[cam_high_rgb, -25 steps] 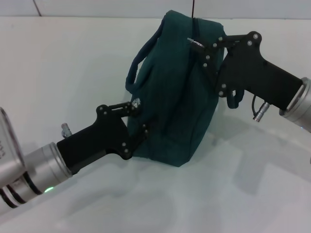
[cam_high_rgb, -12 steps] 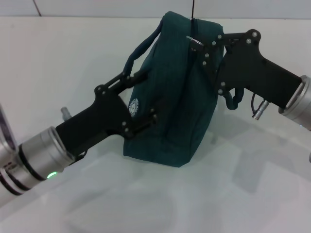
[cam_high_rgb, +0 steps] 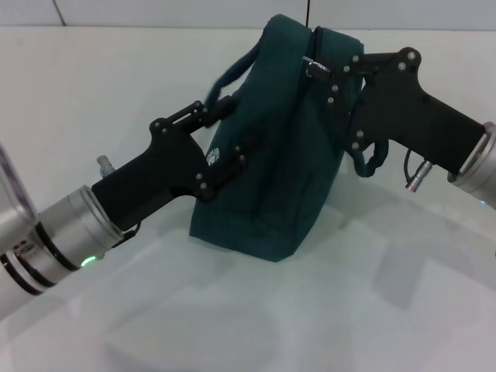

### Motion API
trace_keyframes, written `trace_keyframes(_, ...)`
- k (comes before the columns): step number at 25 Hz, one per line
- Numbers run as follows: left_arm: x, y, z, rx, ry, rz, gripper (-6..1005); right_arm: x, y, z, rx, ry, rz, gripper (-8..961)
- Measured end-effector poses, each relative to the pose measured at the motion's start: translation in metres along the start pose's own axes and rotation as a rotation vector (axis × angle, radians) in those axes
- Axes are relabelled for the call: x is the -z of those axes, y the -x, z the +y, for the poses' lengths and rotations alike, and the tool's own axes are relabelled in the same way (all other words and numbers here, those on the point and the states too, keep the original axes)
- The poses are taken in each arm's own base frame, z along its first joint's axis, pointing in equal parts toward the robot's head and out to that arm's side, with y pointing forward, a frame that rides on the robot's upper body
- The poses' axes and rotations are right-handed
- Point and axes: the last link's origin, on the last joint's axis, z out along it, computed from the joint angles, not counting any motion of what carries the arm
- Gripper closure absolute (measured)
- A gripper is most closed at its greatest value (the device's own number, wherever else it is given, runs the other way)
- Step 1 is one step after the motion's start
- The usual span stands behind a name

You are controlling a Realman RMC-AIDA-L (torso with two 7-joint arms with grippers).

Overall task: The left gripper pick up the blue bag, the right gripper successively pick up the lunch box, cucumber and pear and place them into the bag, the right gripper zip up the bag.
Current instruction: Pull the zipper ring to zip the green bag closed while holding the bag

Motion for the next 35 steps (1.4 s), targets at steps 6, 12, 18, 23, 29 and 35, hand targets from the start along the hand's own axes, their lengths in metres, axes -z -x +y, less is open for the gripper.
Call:
trace_keyframes(6,-0.004,0.002,-0.004,-0.009,-0.008,-0.023,507,0.0,0.001,0.001,-0.001,0.003,-0.009,941)
trace_keyframes(12,-0.002,0.001,-0.006,-0.076,0.001,-0.028,655,-0.001,0.002,0.005,-0.007,0.019,-0.015,941)
trace_keyframes(18,0.002,-0.001,-0.011,-0.151,-0.014,-0.029,853,-0.004,0.005,0.01,-0.052,0.009,-0.027,941)
trace_keyframes(23,0.004,-0.004,-0.017,-0.197,-0.03,-0.023,952,-0.01,0.01,0.021,-0.105,0.015,-0.054,941)
trace_keyframes(29,0.008,-0.006,-0.021,-0.255,0.014,-0.052,952,-0.009,0.011,0.016,-0.138,-0.047,-0.049,941)
trace_keyframes(35,0.003,-0.002,-0.028,-0.282,0.015,-0.104,953,0.004,-0.003,0.001,-0.28,-0.17,0.013,940)
